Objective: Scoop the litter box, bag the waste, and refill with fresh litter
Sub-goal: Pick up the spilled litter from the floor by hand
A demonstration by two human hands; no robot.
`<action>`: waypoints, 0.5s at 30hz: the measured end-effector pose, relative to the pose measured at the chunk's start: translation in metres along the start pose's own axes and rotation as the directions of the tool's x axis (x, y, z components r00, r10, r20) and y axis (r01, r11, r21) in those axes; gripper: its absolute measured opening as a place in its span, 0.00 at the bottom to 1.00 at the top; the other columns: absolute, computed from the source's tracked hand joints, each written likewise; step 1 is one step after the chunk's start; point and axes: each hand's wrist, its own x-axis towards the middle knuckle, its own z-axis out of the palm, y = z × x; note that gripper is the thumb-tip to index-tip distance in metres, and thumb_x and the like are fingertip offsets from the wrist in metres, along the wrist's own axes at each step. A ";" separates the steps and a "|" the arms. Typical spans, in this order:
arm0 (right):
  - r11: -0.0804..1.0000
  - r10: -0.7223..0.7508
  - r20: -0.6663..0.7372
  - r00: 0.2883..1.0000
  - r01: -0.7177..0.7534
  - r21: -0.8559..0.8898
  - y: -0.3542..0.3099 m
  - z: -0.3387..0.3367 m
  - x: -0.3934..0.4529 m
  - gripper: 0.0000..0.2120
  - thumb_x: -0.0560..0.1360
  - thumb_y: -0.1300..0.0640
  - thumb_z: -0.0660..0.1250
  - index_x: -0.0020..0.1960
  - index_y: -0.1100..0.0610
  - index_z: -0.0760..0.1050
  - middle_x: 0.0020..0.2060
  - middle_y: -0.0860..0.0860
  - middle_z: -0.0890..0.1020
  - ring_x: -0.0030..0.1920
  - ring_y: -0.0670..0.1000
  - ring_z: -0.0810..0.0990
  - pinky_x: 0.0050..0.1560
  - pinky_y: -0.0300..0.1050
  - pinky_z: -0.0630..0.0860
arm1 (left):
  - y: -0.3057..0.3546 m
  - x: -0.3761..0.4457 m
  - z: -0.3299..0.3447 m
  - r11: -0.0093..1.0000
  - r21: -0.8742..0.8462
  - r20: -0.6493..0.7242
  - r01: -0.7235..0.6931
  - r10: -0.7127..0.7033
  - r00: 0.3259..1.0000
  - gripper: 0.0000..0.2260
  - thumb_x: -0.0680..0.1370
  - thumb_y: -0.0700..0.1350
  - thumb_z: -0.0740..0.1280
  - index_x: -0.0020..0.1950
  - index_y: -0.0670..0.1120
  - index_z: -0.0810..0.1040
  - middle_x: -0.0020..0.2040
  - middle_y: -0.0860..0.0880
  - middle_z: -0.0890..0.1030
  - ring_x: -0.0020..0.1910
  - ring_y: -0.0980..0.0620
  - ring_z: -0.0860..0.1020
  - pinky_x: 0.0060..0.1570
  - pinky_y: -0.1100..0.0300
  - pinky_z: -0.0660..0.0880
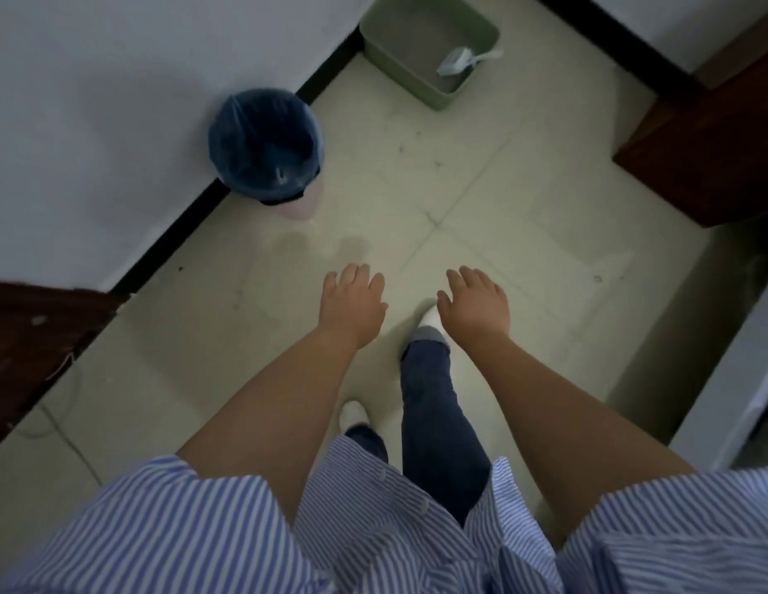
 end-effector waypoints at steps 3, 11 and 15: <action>0.999 -0.035 -0.009 0.999 0.035 -0.005 0.005 -0.048 0.063 0.23 0.81 0.51 0.48 0.75 0.56 0.54 0.75 0.52 0.57 0.75 0.52 0.53 0.74 0.48 0.51 | -0.003 0.063 -0.046 0.999 -0.032 -0.053 0.025 -0.027 0.998 0.20 0.81 0.50 0.54 0.72 0.44 0.60 0.74 0.45 0.59 0.73 0.47 0.56 0.69 0.51 0.55; 0.983 -0.136 -0.017 0.991 0.133 -0.124 -0.003 -0.152 0.210 0.21 0.81 0.53 0.51 0.72 0.58 0.60 0.71 0.54 0.65 0.72 0.54 0.60 0.70 0.48 0.58 | -0.028 0.206 -0.138 0.987 -0.114 -0.061 0.112 -0.119 0.991 0.21 0.81 0.50 0.56 0.71 0.43 0.61 0.72 0.44 0.61 0.73 0.45 0.57 0.67 0.51 0.59; 0.969 -0.201 0.020 0.979 0.202 -0.144 -0.035 -0.186 0.286 0.21 0.81 0.53 0.52 0.71 0.59 0.62 0.70 0.54 0.67 0.71 0.54 0.62 0.68 0.48 0.61 | -0.056 0.271 -0.165 0.968 -0.174 0.008 0.181 -0.183 0.983 0.20 0.80 0.49 0.56 0.69 0.42 0.63 0.70 0.44 0.64 0.70 0.45 0.60 0.65 0.51 0.60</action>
